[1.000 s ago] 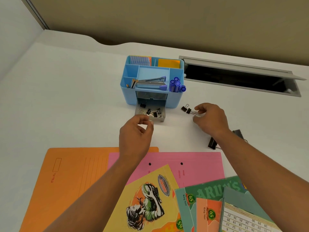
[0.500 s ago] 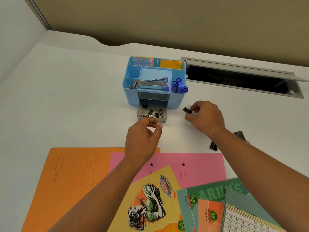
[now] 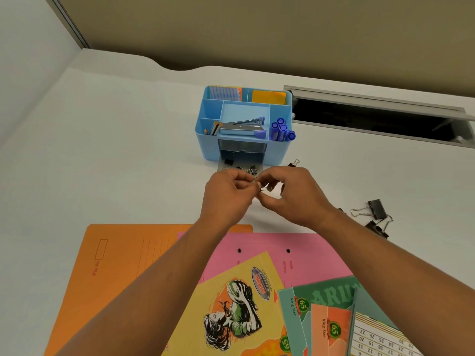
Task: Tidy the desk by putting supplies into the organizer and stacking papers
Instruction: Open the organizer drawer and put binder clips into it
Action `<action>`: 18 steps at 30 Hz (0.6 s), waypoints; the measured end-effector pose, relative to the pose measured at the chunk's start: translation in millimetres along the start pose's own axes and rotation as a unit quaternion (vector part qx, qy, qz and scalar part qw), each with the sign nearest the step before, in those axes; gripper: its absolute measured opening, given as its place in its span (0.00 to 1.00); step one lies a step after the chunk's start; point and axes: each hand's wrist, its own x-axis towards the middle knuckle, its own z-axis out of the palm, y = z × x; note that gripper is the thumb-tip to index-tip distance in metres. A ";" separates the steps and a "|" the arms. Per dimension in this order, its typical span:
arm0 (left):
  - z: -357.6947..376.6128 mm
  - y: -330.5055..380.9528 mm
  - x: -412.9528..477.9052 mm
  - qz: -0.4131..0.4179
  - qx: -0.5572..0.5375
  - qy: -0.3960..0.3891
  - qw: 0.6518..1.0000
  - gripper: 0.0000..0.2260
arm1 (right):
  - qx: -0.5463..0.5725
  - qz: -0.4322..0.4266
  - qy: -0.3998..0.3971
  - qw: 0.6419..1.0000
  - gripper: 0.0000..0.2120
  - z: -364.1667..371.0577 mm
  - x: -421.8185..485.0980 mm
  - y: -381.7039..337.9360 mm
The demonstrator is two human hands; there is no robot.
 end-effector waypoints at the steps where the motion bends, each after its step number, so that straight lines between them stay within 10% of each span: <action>1: -0.2 0.6 2.3 0.001 0.007 0.010 1.000 0.03 | 0.004 0.004 -0.001 1.000 0.12 0.1 0.2 0.1; 18: -8.9 -16.2 10.3 0.017 -0.043 0.185 0.982 0.09 | -0.032 0.231 0.092 0.968 0.14 -17.1 16.6 54.6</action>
